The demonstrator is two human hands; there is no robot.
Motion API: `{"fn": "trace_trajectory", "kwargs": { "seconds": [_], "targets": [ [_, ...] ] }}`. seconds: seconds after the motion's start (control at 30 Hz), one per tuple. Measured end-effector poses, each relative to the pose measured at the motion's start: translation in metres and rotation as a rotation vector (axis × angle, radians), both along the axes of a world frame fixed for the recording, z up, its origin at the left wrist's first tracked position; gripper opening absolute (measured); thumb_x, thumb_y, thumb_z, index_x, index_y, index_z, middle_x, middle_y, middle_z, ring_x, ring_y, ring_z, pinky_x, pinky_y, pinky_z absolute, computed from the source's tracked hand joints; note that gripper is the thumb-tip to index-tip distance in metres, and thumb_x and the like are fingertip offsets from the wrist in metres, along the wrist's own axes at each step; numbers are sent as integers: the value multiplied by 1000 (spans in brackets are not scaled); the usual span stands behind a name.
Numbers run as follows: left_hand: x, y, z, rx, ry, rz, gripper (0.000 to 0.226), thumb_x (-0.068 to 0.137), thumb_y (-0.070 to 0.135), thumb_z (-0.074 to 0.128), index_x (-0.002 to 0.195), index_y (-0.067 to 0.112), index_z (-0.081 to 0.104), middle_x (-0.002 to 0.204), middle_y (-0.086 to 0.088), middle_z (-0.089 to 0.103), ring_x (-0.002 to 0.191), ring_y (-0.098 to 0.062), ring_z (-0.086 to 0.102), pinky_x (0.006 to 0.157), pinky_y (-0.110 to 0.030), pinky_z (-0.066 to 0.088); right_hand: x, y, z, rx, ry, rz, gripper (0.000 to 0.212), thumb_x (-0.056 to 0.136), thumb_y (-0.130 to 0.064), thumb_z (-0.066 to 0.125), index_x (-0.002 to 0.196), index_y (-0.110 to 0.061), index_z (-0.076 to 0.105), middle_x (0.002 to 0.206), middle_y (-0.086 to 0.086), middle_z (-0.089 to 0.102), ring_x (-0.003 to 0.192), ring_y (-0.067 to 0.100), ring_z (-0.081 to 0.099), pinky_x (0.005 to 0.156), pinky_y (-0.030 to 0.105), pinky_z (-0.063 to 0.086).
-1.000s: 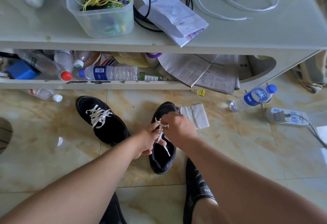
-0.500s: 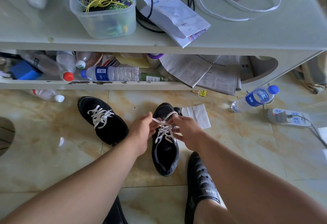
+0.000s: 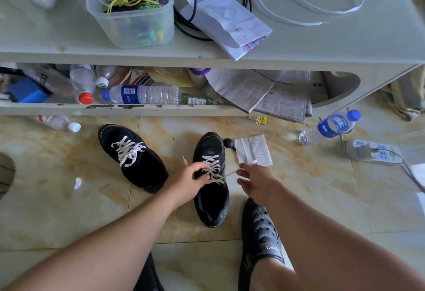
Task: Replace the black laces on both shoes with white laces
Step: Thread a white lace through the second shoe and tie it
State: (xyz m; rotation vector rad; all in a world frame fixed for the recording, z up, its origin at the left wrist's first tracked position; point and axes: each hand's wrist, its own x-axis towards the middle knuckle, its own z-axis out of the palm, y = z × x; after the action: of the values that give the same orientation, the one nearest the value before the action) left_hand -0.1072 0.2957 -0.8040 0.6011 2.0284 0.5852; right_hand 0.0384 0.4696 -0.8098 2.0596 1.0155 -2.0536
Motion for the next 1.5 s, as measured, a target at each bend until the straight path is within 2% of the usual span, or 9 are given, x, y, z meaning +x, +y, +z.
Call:
{"fn": "trace_trajectory", "kwargs": {
  "seconds": [0.13,0.27,0.4,0.5,0.83,1.07,1.27,1.4,1.5],
  "targets": [
    [18,12,-9,-34,92,-200,39,98,61,57,137,56,59,138,9,49,122,-21,60,96,-32,52,-19,-5,11,-75,209,-225,16,107,-21,56,113,-11,66,86,2,75,74,23,70,58,26,51],
    [36,21,-12,-8,309,-103,26,101,56,56,116,44,74,100,9,58,99,-17,64,68,-30,41,-34,-16,24,7,313,-219,19,105,-13,57,124,-11,61,98,5,74,91,25,73,77,32,58],
    [38,25,-18,88,158,72,18,98,47,61,93,39,77,82,13,73,81,-13,68,67,-30,52,-31,-34,10,429,47,654,64,96,-35,59,154,-40,32,111,7,74,97,27,72,85,45,61],
    [28,30,-10,100,-64,314,13,100,27,66,91,32,74,88,13,74,89,-15,69,69,-26,49,-28,-42,5,623,4,991,47,103,-49,52,148,-36,50,120,3,72,107,25,67,87,37,55],
    [1,27,1,206,-281,410,7,96,19,75,93,25,72,68,5,37,47,1,40,51,-12,35,-37,-50,2,538,102,907,18,103,-31,60,104,-23,77,81,-1,66,78,22,60,71,36,50],
    [2,25,9,225,-382,470,13,94,26,79,107,27,74,90,2,52,79,-6,52,67,-10,42,-39,-51,11,287,244,670,20,104,-26,59,98,-32,77,90,18,74,85,31,73,79,43,58],
    [-9,13,-1,50,-162,518,23,109,38,49,110,24,67,115,-3,65,102,-23,57,83,-32,42,-26,-40,12,78,218,371,28,110,-27,47,95,-22,69,95,-8,74,79,13,49,60,25,33],
    [-17,17,4,108,-238,640,26,110,29,43,104,23,68,108,-13,62,93,-30,56,95,-44,48,-25,-42,4,320,107,586,20,105,-29,59,94,-18,71,80,0,70,61,9,51,55,19,40],
    [-18,42,20,262,-323,755,25,110,28,44,103,22,67,80,-4,51,75,-21,50,72,-35,43,-34,-47,5,432,23,775,9,102,-25,60,109,-27,65,84,-2,76,60,9,59,53,22,45]
  ]
}}
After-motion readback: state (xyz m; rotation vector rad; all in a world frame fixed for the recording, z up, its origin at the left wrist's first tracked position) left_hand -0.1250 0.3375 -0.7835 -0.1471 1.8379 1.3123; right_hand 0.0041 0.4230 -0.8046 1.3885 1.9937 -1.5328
